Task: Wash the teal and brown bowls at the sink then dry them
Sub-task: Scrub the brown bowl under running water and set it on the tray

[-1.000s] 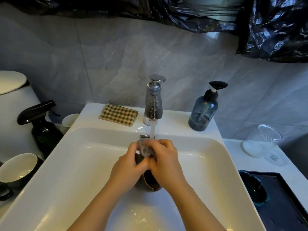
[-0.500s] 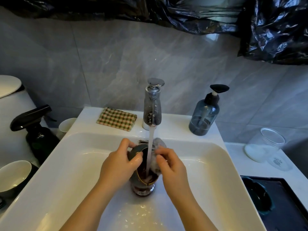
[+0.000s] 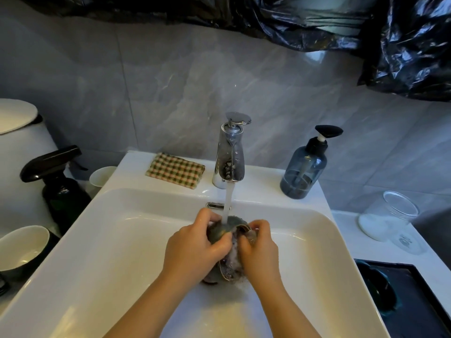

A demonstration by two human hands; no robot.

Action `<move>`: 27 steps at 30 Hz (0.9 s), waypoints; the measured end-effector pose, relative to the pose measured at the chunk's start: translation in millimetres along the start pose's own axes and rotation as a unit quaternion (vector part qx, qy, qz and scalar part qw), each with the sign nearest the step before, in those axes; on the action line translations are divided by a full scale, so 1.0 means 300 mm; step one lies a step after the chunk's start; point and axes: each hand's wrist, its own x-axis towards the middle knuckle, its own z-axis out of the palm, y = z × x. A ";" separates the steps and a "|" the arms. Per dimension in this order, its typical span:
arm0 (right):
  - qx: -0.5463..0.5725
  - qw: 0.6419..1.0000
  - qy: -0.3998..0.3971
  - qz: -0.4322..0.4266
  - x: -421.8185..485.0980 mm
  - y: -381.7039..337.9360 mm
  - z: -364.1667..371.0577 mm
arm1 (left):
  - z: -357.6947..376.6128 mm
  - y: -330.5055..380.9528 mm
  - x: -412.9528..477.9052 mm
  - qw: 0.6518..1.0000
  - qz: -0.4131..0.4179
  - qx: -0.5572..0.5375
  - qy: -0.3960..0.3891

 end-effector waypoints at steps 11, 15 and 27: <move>0.014 0.997 -0.037 -0.060 -0.002 0.014 0.007 | -0.031 -0.038 0.023 0.993 -0.077 -0.091 0.016; 0.000 0.999 -0.045 0.000 -0.012 0.003 0.009 | -0.026 -0.029 0.020 0.993 -0.066 -0.098 0.019; -0.133 0.987 -0.075 -0.047 0.006 0.001 -0.008 | -0.022 -0.021 0.003 0.999 -0.019 -0.018 -0.043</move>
